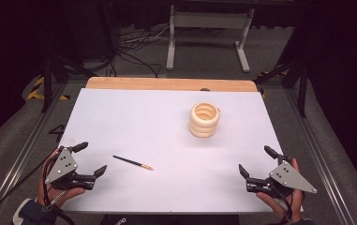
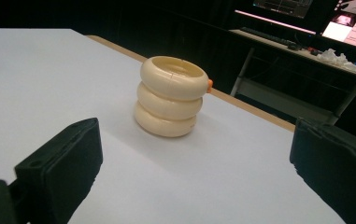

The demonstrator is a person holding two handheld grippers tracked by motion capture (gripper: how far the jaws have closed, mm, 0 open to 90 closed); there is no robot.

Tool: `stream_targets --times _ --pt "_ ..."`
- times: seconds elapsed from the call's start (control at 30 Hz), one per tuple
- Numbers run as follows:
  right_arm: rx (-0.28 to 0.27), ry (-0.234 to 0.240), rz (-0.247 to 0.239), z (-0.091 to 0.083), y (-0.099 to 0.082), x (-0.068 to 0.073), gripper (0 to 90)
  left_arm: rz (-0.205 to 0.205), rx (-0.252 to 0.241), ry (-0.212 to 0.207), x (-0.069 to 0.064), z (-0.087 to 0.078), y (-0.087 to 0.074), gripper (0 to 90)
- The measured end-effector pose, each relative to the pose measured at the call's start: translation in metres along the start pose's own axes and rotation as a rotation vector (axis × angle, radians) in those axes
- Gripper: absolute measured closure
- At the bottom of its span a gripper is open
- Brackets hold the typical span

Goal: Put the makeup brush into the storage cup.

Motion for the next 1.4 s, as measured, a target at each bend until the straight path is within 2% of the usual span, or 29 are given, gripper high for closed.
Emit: stream_targets --times 0.07,0.13,0.33,0.5,0.57,0.63,0.77,0.9,1.03,1.13,1.17,1.3,1.33,1.4 --pt "0.005 0.004 -0.002 0.0 -0.001 0.001 3.1 -0.011 -0.003 -0.009 -0.001 0.001 0.001 6.0" --pt "0.007 -0.001 -0.008 -0.001 -0.001 0.001 3.1 0.005 0.002 -0.009 -0.002 0.001 0.001 6.0" --pt "0.006 -0.007 -0.004 -0.002 0.0 0.001 3.2 -0.015 -0.006 -0.022 -0.002 0.002 0.001 6.0" --pt "0.009 -0.006 -0.011 0.0 0.0 0.001 3.4 -0.004 -0.004 -0.023 -0.002 0.0 0.001 6.0" --pt "0.017 0.005 -0.015 0.001 -0.001 0.002 3.4 -0.015 -0.004 -0.033 -0.001 0.0 0.001 6.1" --pt "0.023 0.009 -0.018 0.001 -0.003 0.003 3.5 -0.009 -0.002 -0.035 -0.001 0.001 0.002 6.2" --pt "0.021 0.01 -0.013 0.001 -0.002 0.002 3.5 0.012 0.02 -0.055 0.0 0.004 0.004 6.6" --pt "0.03 0.015 -0.011 0.002 -0.004 0.002 3.6 0.011 0.03 -0.085 0.001 0.008 0.006 7.8" --pt "0.036 0.022 -0.009 0.003 -0.005 0.003 3.7 0.037 0.067 -0.107 0.003 0.015 0.007 8.4" --pt "0.039 0.021 -0.01 0.004 -0.005 0.003 3.8 0.041 0.089 -0.131 0.004 0.019 0.008 9.4" --pt "0.046 0.025 -0.01 0.005 -0.006 0.004 4.4 0.049 0.105 -0.157 0.005 0.023 0.01 9.9" --pt "0.051 0.029 -0.012 0.005 -0.007 0.004 4.5 0.065 0.127 -0.176 0.005 0.03 0.013 10.2" --pt "0.053 0.029 -0.011 0.005 -0.007 0.004 4.6 0.082 0.147 -0.197 0.004 0.034 0.016 10.3" --pt "0.055 0.032 -0.009 0.005 -0.008 0.004 4.6 0.095 0.156 -0.203 0.003 0.036 0.017 10.9"
Point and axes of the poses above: each handheld gripper's, and its own axes: z roughly forward along the jaws, y roughly out of its top, x roughly to its left, the point moved 5 cm from there along z, roughly forward along the jaws, and after that the axes turned 3 degrees about z, right-handed, at the moved point
